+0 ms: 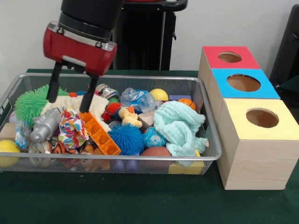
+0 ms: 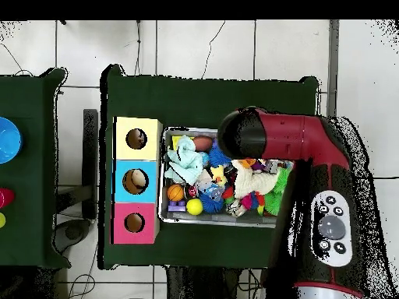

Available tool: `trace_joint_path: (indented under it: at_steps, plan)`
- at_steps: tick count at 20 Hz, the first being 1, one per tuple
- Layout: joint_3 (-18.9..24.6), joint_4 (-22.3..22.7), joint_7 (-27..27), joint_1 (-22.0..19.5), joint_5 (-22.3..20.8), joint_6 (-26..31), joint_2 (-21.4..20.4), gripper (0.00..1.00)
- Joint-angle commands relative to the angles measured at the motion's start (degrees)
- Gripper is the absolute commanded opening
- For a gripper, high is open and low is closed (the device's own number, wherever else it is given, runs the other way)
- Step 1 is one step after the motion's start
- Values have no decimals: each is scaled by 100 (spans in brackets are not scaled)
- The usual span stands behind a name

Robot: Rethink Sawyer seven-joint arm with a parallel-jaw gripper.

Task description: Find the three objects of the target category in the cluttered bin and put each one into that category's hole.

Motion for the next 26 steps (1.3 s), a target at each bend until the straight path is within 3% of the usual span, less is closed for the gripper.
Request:
trace_joint_path:
  at_steps: [1,6,11,18,26]
  plan:
    - [533,363,-1286,-152,-660,-35,130,100]
    - [94,890,-173,114,-756,-251,192,100]
    - [-269,1379,887,345,-745,-1053,347,100]
    - [-428,1453,1027,395,-529,-1684,590,100]
    - [132,1192,93,-145,-435,-1541,710,100]
